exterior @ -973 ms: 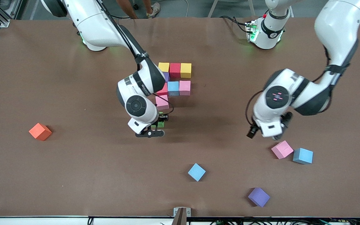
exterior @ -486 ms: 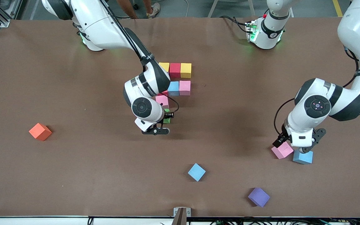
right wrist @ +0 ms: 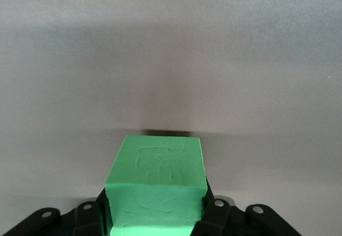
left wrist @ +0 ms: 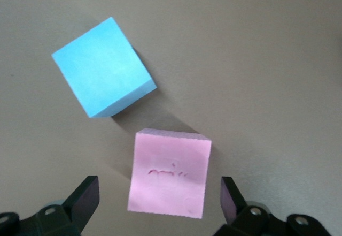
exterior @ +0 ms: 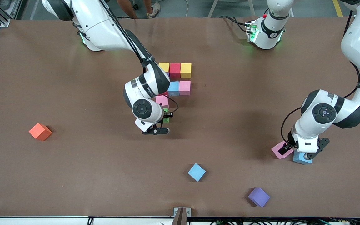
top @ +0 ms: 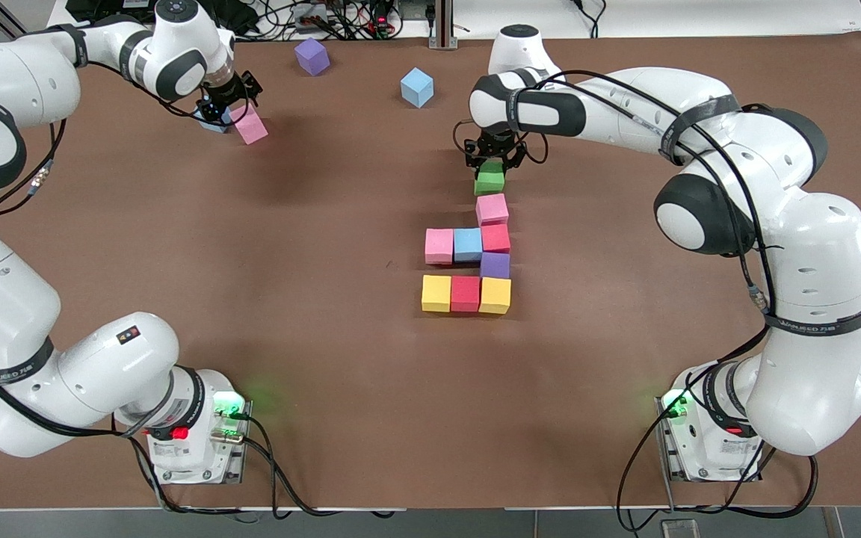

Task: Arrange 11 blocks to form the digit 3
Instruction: 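Grasp the loose pink cube with the left gripper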

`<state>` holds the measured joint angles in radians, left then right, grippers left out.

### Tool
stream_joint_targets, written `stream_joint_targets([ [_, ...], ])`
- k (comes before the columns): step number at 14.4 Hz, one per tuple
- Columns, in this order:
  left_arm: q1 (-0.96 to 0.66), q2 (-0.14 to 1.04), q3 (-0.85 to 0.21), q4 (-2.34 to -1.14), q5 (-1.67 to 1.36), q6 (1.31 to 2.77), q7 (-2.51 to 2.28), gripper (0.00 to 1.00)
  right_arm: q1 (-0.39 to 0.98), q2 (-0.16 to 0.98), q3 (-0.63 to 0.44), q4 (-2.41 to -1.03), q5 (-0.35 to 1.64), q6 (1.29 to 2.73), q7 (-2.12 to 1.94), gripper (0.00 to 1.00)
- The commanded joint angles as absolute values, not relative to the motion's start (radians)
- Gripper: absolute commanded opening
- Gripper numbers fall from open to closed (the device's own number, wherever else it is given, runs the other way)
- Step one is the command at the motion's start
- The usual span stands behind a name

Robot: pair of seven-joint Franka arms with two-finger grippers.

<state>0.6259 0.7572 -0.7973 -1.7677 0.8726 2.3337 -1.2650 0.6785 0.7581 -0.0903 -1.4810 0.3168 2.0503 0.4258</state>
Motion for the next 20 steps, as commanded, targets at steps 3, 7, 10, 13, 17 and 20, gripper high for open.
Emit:
stream_joint_targets([
  [3, 0.606, 0.779, -0.763, -1.761, 0.894, 2.402, -1.261, 1.0, 0.672, 0.746, -0.091, -1.514, 0.337, 2.046, 0.408, 0.3],
  [7, 0.569, 0.791, -0.71, -1.759, 0.92, 2.413, -1.262, 1.0, 0.678, 0.746, -0.091, -1.52, 0.336, 2.045, 0.407, 0.3],
  [10, 0.565, 0.804, -0.706, -1.756, 0.92, 2.436, -1.266, 1.0, 0.68, 0.744, -0.091, -1.528, 0.336, 2.043, 0.385, 0.31],
  [13, 0.565, 0.802, -0.706, -1.755, 0.919, 2.437, -1.269, 0.41, 0.681, 0.741, -0.091, -1.534, 0.336, 2.043, 0.383, 0.31],
  [17, 0.566, 0.787, -0.71, -1.752, 0.907, 2.43, -1.282, 0.1, 0.681, 0.741, -0.091, -1.534, 0.336, 2.043, 0.371, 0.32],
  [20, 0.563, 0.77, -0.758, -1.726, 0.829, 2.367, -1.33, 0.03, 0.681, 0.738, -0.091, -1.534, 0.334, 2.04, 0.36, 0.33],
])
